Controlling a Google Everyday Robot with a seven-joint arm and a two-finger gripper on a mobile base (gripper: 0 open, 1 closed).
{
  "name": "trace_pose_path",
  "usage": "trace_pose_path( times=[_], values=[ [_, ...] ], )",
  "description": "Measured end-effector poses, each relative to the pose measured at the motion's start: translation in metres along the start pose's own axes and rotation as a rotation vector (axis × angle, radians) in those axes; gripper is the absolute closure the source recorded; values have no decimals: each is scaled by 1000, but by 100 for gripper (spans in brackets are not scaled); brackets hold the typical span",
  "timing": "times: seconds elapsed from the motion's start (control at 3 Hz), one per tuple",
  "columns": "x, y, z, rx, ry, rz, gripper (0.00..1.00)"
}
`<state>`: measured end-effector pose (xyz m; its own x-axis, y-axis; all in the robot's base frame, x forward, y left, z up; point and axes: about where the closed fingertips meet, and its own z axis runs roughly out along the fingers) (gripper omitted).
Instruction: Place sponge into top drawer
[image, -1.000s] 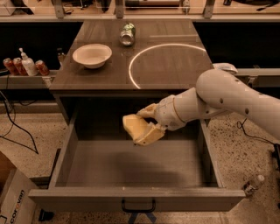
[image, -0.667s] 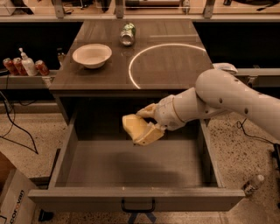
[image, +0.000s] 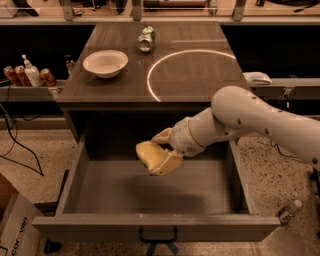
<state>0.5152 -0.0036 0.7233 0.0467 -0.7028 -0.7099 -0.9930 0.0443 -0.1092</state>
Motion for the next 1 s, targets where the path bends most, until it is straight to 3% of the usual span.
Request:
trace_pose_path(
  times=[0.33,1.0],
  values=[
    [12,6,21,-29,11,5,100],
    [45,17,63,-79,50,52,58]
  ],
)
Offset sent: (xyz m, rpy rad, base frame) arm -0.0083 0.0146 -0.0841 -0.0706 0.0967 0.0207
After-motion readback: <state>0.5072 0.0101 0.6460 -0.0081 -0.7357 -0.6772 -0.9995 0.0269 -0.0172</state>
